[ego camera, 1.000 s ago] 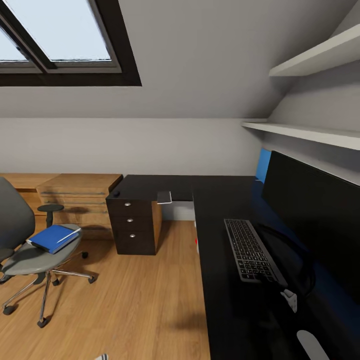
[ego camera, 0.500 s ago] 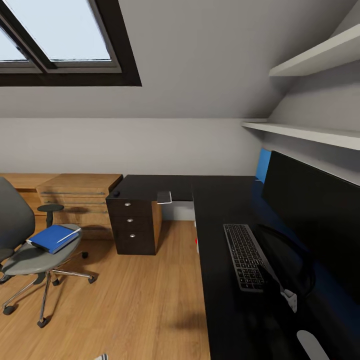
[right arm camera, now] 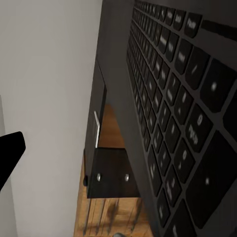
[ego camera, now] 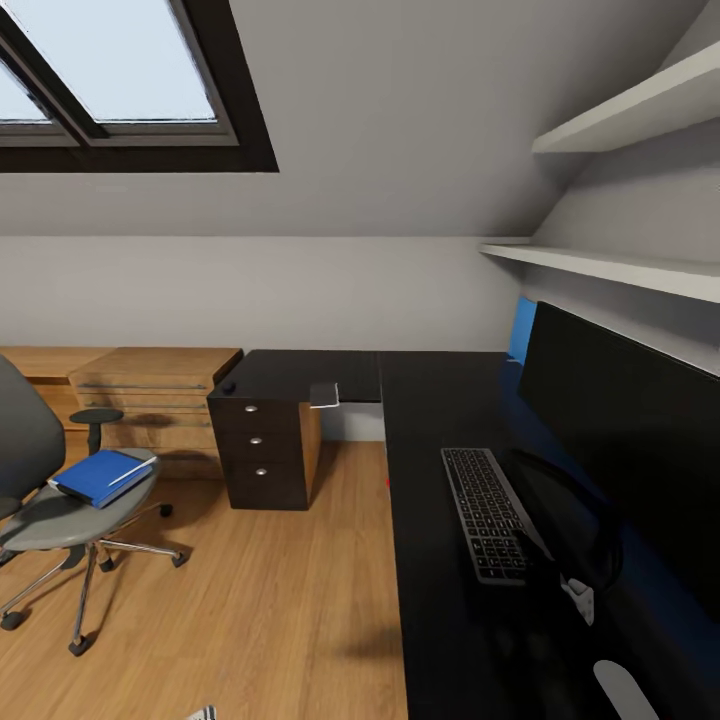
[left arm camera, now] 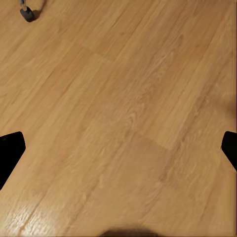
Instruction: In the bedroom, organize the workspace by keeping the computer under the desk, ensuring the monitor is on the desk, placing the keyboard on the desk next to the monitor, placing the mouse on the desk next to the keyboard, moving the folder from the swivel chair onto the desk next to the mouse, stacking the notebook on top of the folder with the pen on top of the notebook, and positioning the swivel chair next to the desk.
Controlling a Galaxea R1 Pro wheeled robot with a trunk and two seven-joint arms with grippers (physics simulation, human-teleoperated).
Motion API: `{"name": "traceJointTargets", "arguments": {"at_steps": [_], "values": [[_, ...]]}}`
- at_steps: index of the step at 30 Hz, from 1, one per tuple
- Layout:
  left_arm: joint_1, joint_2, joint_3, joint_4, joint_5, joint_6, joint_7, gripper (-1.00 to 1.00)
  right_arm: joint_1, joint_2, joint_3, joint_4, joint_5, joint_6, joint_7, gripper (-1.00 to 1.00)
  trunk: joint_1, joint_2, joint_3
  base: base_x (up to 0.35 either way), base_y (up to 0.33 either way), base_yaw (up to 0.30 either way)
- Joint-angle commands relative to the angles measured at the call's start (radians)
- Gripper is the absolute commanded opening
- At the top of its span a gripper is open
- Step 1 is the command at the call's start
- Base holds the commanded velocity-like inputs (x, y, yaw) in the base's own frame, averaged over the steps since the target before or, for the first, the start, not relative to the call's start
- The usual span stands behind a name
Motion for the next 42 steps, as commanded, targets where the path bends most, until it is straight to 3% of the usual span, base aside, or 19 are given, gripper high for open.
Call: {"name": "traceJointTargets", "arguments": {"at_steps": [1,7,15,22,31,42], "values": [[0.0,0.001,-0.005,-0.013,0.01,-0.004,0.007,1.0,0.0,0.0,-0.002,0.0,-0.01,0.006,0.002,1.0,0.0,-0.001,-0.001,0.002,-0.012,0.0],[0.0,0.001,-0.005,-0.066,0.012,-0.004,0.011,1.0,0.0,0.0,-0.002,0.001,-0.01,0.006,0.002,1.0,0.015,-0.029,-0.013,0.0,-0.003,0.0],[0.0,0.001,-0.005,-0.07,0.012,-0.004,0.012,1.0,0.0,0.0,-0.002,0.001,-0.01,0.006,0.001,1.0,0.046,-0.085,-0.039,0.0,0.0,0.0],[0.0,0.001,-0.005,-0.07,0.011,-0.004,0.012,1.0,0.0,0.0,-0.002,0.001,-0.011,0.008,-0.059,1.0,0.073,-0.134,-0.06,0.0,0.0,0.0],[0.0,0.001,-0.005,-0.07,0.011,-0.004,0.012,1.0,0.0,0.0,-0.002,0.0,-0.011,0.008,-0.067,1.0,0.107,-0.197,-0.089,0.0,0.0,0.0],[0.0,0.007,-0.006,-0.051,0.012,-0.004,0.009,1.0,0.0,0.0,-0.002,0.0,-0.011,0.008,-0.068,1.0,0.107,-0.197,-0.089,-0.013,0.0,0.0]]}}
